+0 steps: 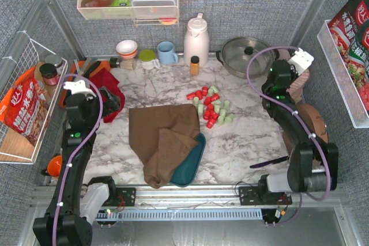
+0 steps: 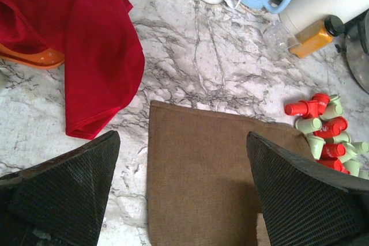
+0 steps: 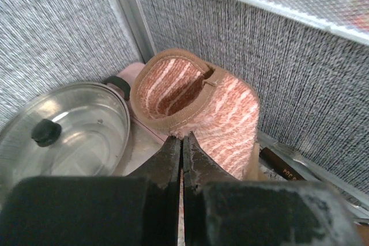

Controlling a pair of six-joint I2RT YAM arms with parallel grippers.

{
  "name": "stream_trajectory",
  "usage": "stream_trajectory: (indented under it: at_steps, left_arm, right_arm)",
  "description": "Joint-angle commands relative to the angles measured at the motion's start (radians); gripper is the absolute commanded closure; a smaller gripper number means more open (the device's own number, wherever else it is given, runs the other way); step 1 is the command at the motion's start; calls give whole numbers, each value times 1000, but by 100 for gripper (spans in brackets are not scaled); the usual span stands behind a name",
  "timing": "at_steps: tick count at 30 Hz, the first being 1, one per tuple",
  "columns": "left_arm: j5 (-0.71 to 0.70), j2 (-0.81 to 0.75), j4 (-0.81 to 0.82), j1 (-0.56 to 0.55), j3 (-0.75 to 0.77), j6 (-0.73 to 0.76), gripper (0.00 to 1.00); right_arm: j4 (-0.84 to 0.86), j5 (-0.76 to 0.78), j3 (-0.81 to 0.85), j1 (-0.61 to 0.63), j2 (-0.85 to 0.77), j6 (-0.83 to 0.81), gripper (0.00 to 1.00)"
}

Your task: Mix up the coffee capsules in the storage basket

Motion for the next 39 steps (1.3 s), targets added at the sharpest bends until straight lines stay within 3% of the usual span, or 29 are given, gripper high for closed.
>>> stream_trajectory:
  at_steps: [1,3,4,6,8,9,11,16,22,30,39]
  left_arm:
    - [24,14,6,1,2,1,1]
    - [33,22,5,1,3,3,1]
    - [36,25,4,1,3,5,1]
    - [38,29,1,0,4,9,1]
    - [39,34,-5,-1,7,12,1]
    - [40,37,-8,-2,7,14,1]
    - [45,46,-15,-5,12,18,1]
    - [33,67,-42,-26,26,30,1]
    - [-40,85,-80,-98,36,40,1]
    - [-151,119,-150,-381,13,-17,1]
    - [-209,189,-264,-681,-5,-129,7]
  right_arm:
    - [-1,-45,69,-49,117,67,100]
    - [-55,-76,118,-65,175,62,100]
    - [-90,-92,144,-71,207,65,95]
    - [-151,-119,188,-77,238,65,66]
    - [-209,-139,218,-78,245,72,31]
    - [-242,-152,231,-77,239,85,22]
    - [-306,-181,249,-75,215,126,13]
    - [-389,-196,269,-23,123,87,5]
    - [-455,-144,230,154,-24,-40,3]
    - [-529,-247,-26,427,-244,-31,4]
    - [-499,-374,-210,504,-319,-12,4]
